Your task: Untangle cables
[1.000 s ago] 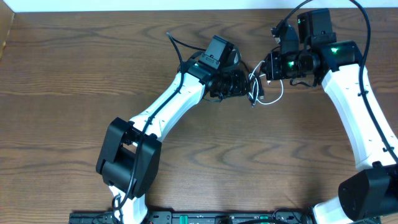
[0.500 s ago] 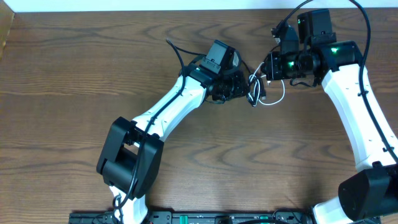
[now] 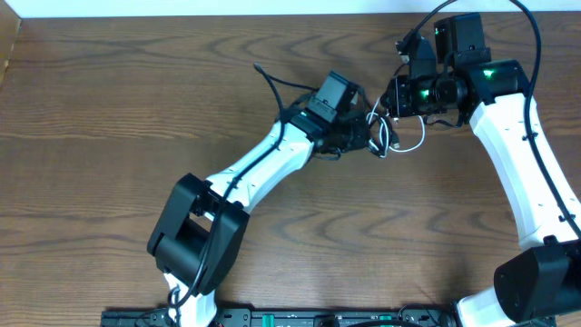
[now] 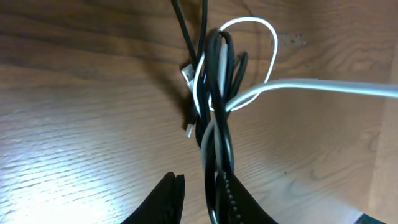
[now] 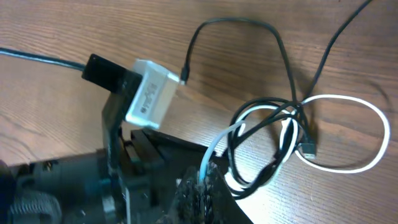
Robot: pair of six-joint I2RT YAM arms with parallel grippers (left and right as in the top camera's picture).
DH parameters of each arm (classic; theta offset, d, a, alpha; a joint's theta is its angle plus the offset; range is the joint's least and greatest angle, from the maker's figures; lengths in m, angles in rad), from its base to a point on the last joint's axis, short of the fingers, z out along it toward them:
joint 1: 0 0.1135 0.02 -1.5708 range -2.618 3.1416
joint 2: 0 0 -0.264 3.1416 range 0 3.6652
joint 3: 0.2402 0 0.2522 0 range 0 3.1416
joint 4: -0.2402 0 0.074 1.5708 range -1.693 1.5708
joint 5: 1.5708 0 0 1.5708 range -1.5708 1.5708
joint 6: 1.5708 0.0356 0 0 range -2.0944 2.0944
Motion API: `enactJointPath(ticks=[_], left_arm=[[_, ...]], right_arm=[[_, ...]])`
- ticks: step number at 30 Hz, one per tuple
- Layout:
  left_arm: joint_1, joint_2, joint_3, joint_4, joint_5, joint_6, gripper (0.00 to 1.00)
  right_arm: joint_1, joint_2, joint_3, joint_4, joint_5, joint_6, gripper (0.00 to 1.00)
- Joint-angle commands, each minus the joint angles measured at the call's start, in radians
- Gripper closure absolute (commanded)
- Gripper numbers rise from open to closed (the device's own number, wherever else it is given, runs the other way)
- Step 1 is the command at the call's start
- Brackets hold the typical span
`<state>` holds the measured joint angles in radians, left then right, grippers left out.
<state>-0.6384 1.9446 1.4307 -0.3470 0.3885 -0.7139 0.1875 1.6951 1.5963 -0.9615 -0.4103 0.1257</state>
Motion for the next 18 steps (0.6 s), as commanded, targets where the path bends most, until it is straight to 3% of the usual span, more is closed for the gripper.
enactJointPath(ticks=[1, 7, 9, 18], left_arm=[[-0.031, 0.013, -0.014, 0.045, -0.08, -0.018, 0.78], [-0.075, 0.045, -0.014, 0.065, -0.178, -0.1, 0.81], [-0.085, 0.061, -0.014, 0.065, -0.198, -0.132, 0.92], [-0.082, 0.081, -0.014, 0.105, -0.224, -0.149, 0.93]], right_arm=[[0.001, 0.009, 0.017, -0.003, 0.001, 0.008, 0.99], [0.001, 0.009, 0.017, -0.011, 0.002, 0.008, 0.99], [0.001, 0.009, 0.017, -0.013, 0.004, 0.008, 0.99], [0.001, 0.009, 0.017, -0.023, 0.036, 0.009, 0.99]])
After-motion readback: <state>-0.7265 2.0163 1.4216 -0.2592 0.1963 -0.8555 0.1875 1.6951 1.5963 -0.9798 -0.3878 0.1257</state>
